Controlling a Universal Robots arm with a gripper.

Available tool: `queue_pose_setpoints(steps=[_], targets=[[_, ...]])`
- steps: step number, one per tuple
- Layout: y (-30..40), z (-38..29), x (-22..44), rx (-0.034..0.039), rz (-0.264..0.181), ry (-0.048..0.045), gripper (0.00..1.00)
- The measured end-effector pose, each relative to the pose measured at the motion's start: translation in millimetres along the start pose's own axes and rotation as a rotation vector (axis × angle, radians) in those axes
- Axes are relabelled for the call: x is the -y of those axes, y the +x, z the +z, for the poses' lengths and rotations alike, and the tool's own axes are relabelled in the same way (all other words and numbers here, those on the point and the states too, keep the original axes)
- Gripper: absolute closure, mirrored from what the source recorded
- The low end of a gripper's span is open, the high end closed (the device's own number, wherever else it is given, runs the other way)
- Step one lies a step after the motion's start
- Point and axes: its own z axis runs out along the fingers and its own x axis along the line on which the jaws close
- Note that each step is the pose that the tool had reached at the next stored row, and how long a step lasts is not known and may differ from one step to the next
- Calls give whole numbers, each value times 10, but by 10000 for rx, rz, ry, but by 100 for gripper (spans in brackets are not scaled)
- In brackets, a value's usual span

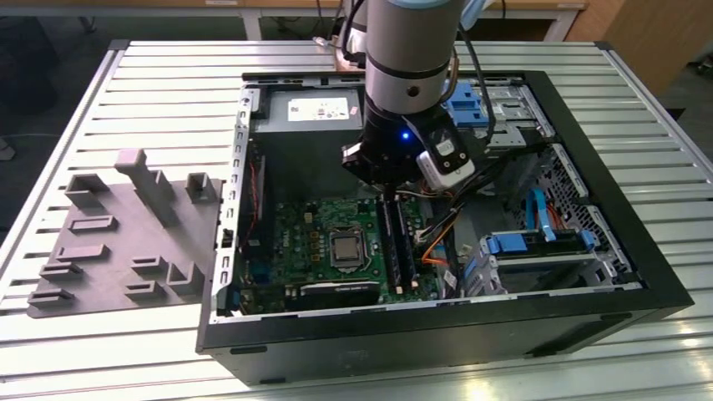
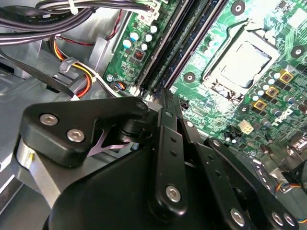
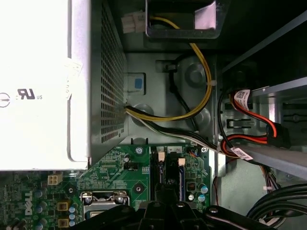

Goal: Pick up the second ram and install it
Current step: 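Press down the second ram until it locks into place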

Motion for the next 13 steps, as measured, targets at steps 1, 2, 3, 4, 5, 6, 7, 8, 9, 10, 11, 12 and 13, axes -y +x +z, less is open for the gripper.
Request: queue_pose_setpoints(steps=[1,2,3,4,5,6,7,8,9,10,11,12,13], targets=[[0,0,0,0,0,0,89],[0,0,0,0,-1,1,89],[0,3,1,0,0,0,89],[0,9,1,1,0,-3,89],[0,14,1,0,-1,-1,89],[0,19,1,0,-1,0,89],[1,23,1,0,0,0,89],[1,24,2,-1,0,2,89],[1,23,2,-1,-1,4,89],[1,24,2,-1,-1,3,89],[1,25,1,0,-1,1,89],[1,25,1,0,0,1,89],[1,25,1,0,-1,1,89]])
